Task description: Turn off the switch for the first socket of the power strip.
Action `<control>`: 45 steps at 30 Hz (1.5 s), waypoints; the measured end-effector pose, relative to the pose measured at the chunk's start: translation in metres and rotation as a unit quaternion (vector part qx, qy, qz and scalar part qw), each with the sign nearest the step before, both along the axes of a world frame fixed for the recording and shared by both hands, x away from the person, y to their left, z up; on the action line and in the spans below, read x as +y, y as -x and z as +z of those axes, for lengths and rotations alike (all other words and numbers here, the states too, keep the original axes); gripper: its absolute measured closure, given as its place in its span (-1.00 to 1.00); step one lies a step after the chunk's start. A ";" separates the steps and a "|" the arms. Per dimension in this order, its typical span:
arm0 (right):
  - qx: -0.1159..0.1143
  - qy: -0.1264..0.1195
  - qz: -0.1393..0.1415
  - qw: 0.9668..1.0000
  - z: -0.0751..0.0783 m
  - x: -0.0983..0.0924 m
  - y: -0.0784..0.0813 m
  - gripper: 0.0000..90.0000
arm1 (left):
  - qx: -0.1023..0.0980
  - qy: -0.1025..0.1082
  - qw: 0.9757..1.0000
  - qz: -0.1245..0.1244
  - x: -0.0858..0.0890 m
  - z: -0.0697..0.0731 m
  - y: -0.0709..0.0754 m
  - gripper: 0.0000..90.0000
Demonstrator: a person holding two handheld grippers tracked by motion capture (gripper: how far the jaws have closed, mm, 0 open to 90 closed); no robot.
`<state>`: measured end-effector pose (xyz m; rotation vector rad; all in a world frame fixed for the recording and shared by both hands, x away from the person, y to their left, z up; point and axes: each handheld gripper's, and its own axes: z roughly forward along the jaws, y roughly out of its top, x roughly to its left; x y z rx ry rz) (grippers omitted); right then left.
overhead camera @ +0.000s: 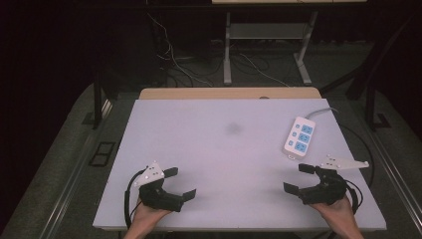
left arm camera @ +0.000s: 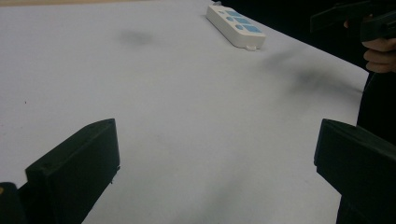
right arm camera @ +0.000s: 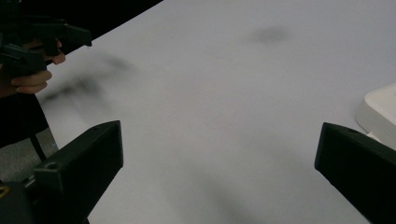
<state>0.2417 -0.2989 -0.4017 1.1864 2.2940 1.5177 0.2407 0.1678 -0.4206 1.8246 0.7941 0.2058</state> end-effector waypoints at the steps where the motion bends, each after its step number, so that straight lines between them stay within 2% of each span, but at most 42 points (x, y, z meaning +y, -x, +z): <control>1: 0.001 0.001 0.001 1.000 0.000 0.000 0.000 -0.98 | 0.000 0.000 1.000 -0.001 0.000 0.000 0.000 -1.00; 17: 0.012 0.003 0.007 1.000 -0.001 -0.001 0.000 -0.98 | 0.004 -0.004 1.000 -0.005 0.000 -0.002 -0.002 -1.00; 22: 0.018 0.005 0.012 1.000 0.000 -0.001 0.000 -0.98 | 0.006 -0.015 1.000 -0.011 0.001 -0.004 -0.005 -1.00; 33: 0.032 0.025 0.028 0.999 0.000 0.006 -0.002 -0.98 | 0.008 -0.012 1.000 -0.011 -0.001 -0.005 -0.005 -1.00; 45: 0.039 0.038 0.032 0.998 0.005 0.010 -0.008 -0.98 | 0.010 -0.009 1.000 -0.012 0.000 -0.005 -0.005 -1.00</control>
